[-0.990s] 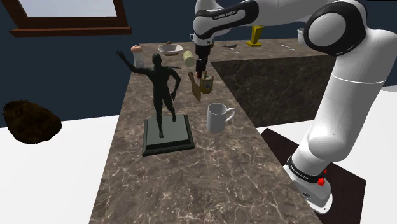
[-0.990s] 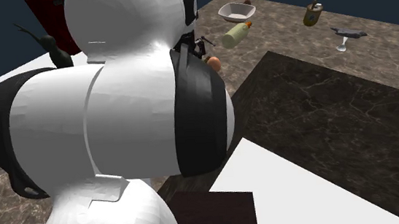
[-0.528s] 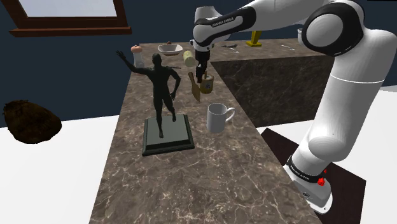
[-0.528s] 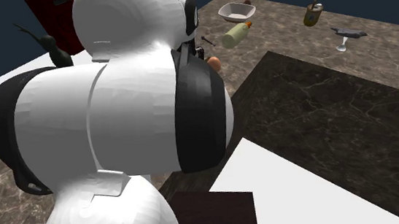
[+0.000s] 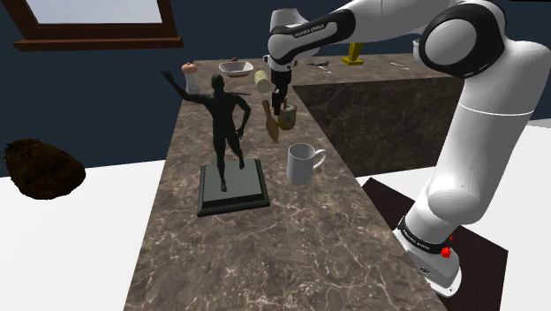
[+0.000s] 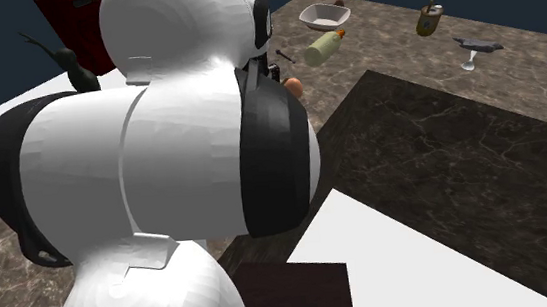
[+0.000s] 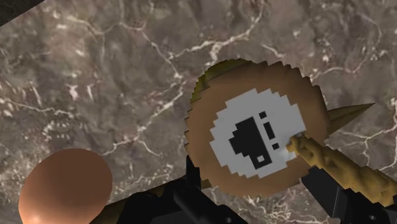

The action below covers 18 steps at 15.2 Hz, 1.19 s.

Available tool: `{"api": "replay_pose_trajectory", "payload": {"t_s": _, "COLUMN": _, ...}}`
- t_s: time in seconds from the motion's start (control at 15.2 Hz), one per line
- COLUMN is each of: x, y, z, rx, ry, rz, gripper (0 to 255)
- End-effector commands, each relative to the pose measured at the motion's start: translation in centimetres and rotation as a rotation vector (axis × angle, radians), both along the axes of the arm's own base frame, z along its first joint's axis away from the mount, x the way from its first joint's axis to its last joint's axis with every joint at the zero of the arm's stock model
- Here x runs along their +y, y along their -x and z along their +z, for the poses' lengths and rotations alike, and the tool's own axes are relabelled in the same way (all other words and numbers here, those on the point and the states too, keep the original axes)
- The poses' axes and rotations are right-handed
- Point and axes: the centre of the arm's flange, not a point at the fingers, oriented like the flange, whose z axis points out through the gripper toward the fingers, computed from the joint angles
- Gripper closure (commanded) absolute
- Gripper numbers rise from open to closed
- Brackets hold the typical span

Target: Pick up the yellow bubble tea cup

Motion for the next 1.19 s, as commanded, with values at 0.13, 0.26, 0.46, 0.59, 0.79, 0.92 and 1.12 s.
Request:
{"api": "replay_pose_trajectory", "payload": {"t_s": 0.13, "x": -0.1, "y": 0.0, "z": 0.9, "rx": 0.003, "ry": 0.0, "rz": 0.0, "gripper": 255}}
{"api": "replay_pose_trajectory", "payload": {"t_s": 0.26, "x": -0.1, "y": 0.0, "z": 1.9, "rx": 0.003, "ry": 0.0, "rz": 0.0, "gripper": 255}}
{"api": "replay_pose_trajectory", "payload": {"t_s": 0.46, "x": -0.1, "y": 0.0, "z": 3.5, "rx": 0.003, "ry": 0.0, "rz": 0.0, "gripper": 255}}
{"api": "replay_pose_trajectory", "payload": {"t_s": 0.59, "x": -0.1, "y": 0.0, "z": 4.6, "rx": 0.003, "ry": 0.0, "rz": 0.0, "gripper": 255}}
{"api": "replay_pose_trajectory", "payload": {"t_s": 0.79, "x": -0.1, "y": 0.0, "z": 6.2, "rx": 0.003, "ry": 0.0, "rz": 0.0, "gripper": 255}}
{"api": "replay_pose_trajectory", "payload": {"t_s": 0.92, "x": -0.1, "y": 0.0, "z": 7.2, "rx": 0.003, "ry": 0.0, "rz": 0.0, "gripper": 255}}
{"api": "replay_pose_trajectory", "payload": {"t_s": 1.12, "x": -0.1, "y": 0.0, "z": 7.8, "rx": 0.003, "ry": 0.0, "rz": 0.0, "gripper": 255}}
